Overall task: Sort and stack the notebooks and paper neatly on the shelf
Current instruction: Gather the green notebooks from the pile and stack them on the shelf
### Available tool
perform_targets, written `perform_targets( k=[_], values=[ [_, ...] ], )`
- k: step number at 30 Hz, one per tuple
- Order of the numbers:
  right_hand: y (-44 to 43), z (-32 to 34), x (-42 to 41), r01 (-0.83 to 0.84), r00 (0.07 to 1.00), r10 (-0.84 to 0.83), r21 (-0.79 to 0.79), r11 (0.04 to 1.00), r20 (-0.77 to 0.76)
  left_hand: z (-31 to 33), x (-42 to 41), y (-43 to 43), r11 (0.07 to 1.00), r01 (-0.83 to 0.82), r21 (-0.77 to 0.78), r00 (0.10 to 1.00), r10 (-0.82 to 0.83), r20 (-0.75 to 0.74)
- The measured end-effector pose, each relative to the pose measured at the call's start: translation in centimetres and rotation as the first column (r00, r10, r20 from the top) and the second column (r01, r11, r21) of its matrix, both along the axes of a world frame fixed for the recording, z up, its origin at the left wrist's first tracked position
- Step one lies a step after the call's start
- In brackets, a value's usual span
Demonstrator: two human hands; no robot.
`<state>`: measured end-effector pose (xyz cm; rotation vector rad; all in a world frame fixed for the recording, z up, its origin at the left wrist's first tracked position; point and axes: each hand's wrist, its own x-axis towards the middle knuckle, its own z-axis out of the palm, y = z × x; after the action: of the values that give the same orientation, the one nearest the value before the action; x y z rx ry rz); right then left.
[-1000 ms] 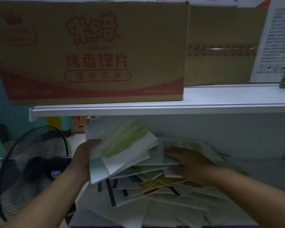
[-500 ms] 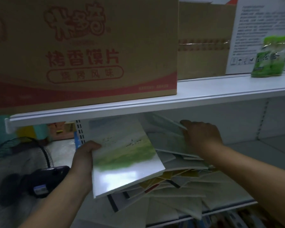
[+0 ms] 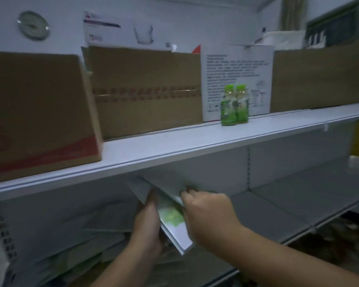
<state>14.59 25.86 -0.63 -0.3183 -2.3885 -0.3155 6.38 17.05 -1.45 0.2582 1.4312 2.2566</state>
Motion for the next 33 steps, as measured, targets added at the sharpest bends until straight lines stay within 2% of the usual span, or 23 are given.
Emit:
perform_targets(
  k=[2,4,7,8,9,11,12,13,14,15,16,17,20,23,27,30,33],
  values=[
    [2.8,-0.6,2.4,-0.030,0.999,0.030,-0.024,0.999,0.023,-0.6,1.8,4.1,0.999,0.037,-0.035,0.999,-0.037,0.005],
    [6.0,-1.3,5.4,-0.038,0.989,0.047,-0.068,0.997,0.140,-1.6,3.6,7.9,0.994,0.086,-0.069,0.996,-0.085,0.016],
    [11.1,-1.3,10.3,-0.104,0.934,0.171,-0.217,0.971,0.314,-3.3,6.4,13.3,0.953,0.300,-0.046,0.949,-0.292,0.122],
    [13.2,-1.4,11.8,-0.081,0.935,0.184,-0.322,0.943,0.303,-3.6,7.7,15.0,0.928,0.369,-0.041,0.919,-0.358,0.165],
    [15.3,-1.5,13.3,-0.052,0.964,0.163,-0.450,0.891,0.211,-4.0,8.7,16.6,0.906,0.422,-0.034,0.892,-0.409,0.193],
    [21.2,-2.3,16.3,0.092,0.996,-0.059,-0.691,0.717,0.072,-4.9,10.5,19.7,0.859,0.512,-0.019,0.836,-0.494,0.240],
    [23.8,-2.5,17.9,0.151,0.986,-0.151,-0.804,0.575,0.077,-5.2,11.6,21.2,0.832,0.555,-0.018,0.802,-0.530,0.275],
    [26.0,-3.1,19.5,0.153,0.982,-0.158,-0.909,0.388,0.098,-5.4,12.5,22.7,0.801,0.599,-0.019,0.767,-0.567,0.301],
    [27.9,-3.8,20.7,0.101,0.989,-0.123,-0.978,0.180,0.079,-5.5,13.3,24.2,0.769,0.639,-0.018,0.732,-0.601,0.321],
    [29.3,-4.3,21.8,0.038,0.993,-0.112,-0.999,0.014,0.036,-5.7,13.9,25.6,0.743,0.670,-0.011,0.700,-0.626,0.343],
    [30.4,-4.9,22.8,-0.026,0.994,-0.109,-0.995,-0.099,-0.015,-5.8,14.5,27.1,0.714,0.700,-0.001,0.664,-0.651,0.368],
    [31.4,-5.5,23.5,-0.085,0.989,-0.136,-0.983,-0.165,-0.062,-6.1,15.0,28.8,0.694,0.720,0.000,0.640,-0.663,0.388],
    [34.6,-6.9,25.1,-0.211,0.951,-0.268,-0.955,-0.209,-0.152,-6.5,16.4,34.1,0.639,0.769,0.006,0.589,-0.713,0.380],
    [38.8,-7.1,26.5,-0.261,0.919,-0.356,-0.940,-0.222,-0.171,-7.5,17.4,40.2,0.649,0.761,-0.003,0.611,-0.715,0.340],
    [45.5,-6.8,28.0,-0.198,0.905,-0.418,-0.944,-0.262,-0.074,-9.4,17.7,48.5,0.557,0.830,0.030,0.517,-0.789,0.331],
    [50.6,-6.8,28.4,-0.152,0.848,-0.530,-0.955,-0.255,0.007,-10.1,18.4,54.9,0.568,0.823,0.019,0.528,-0.778,0.340],
    [54.6,-6.7,28.9,-0.147,0.812,-0.583,-0.964,-0.223,0.011,-9.8,19.6,60.5,0.457,0.886,0.085,0.411,-0.856,0.314]
  ],
)
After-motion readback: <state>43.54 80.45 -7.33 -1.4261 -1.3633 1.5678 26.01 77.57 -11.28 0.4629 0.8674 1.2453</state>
